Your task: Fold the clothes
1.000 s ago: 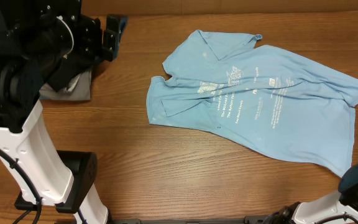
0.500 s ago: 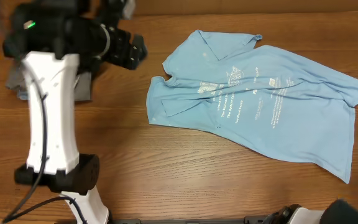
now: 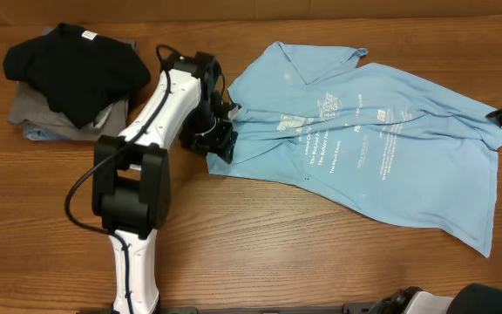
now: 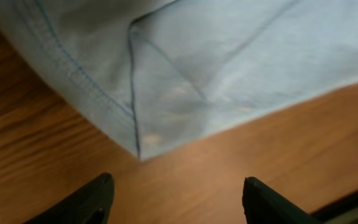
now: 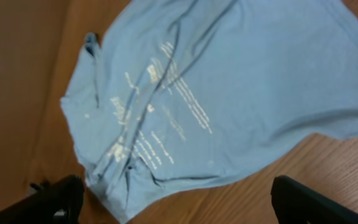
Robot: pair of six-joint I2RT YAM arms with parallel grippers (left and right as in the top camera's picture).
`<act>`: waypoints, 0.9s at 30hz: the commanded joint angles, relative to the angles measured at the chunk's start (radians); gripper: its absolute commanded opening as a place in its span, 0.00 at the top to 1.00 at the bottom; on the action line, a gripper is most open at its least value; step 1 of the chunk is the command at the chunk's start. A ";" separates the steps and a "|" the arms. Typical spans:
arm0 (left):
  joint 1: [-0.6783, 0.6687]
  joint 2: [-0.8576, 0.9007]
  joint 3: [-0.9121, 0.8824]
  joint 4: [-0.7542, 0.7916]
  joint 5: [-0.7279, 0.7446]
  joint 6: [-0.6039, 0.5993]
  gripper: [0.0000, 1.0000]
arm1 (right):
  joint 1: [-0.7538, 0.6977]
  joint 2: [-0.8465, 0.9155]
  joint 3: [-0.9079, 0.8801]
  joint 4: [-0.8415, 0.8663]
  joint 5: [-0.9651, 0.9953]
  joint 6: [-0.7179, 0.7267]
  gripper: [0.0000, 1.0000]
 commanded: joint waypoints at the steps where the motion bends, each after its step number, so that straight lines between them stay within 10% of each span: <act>1: 0.014 0.041 -0.037 0.023 -0.015 -0.052 0.31 | 0.005 0.002 -0.103 0.043 0.012 -0.016 0.00; 5: 0.014 0.053 -0.082 0.071 -0.028 -0.081 0.40 | 0.005 0.003 -0.212 0.110 0.019 -0.016 0.00; 13: 0.040 0.054 -0.220 0.172 -0.056 -0.158 0.96 | 0.005 0.003 -0.415 0.232 0.041 -0.015 0.00; 27: 0.397 0.018 -0.224 0.047 -0.080 -0.261 0.96 | 0.005 0.004 -0.786 0.374 0.248 0.164 0.00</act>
